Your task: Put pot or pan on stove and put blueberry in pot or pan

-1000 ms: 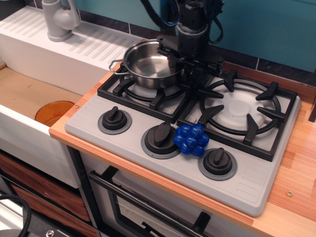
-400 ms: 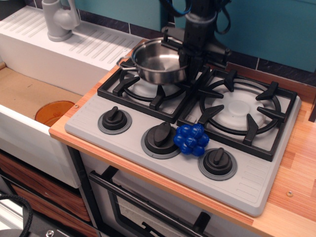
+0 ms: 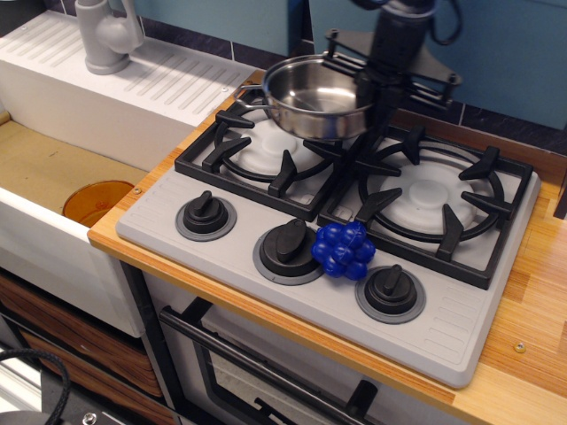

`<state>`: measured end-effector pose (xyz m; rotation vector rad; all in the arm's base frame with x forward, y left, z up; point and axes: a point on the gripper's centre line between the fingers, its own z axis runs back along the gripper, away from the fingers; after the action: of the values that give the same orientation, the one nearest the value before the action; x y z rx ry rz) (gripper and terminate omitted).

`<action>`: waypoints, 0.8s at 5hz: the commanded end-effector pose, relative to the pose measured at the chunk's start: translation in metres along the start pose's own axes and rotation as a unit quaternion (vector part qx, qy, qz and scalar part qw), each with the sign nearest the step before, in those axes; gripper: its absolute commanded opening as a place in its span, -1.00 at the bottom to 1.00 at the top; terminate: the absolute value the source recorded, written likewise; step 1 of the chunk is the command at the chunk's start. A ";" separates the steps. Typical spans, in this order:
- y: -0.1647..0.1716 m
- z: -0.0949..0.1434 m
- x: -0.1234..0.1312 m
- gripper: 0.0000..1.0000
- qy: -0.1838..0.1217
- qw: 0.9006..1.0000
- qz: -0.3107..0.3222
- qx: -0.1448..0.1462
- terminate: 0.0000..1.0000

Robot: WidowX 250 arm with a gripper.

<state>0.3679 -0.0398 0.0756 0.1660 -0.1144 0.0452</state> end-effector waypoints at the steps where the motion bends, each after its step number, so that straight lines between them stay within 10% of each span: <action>1: -0.035 0.041 0.002 -1.00 -0.050 0.999 0.020 0.002 -1.00; 4: -0.077 0.016 -0.008 -1.00 -0.080 0.996 0.033 0.007 -1.00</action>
<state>0.3562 -0.1172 0.0625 0.1926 -0.2411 0.0979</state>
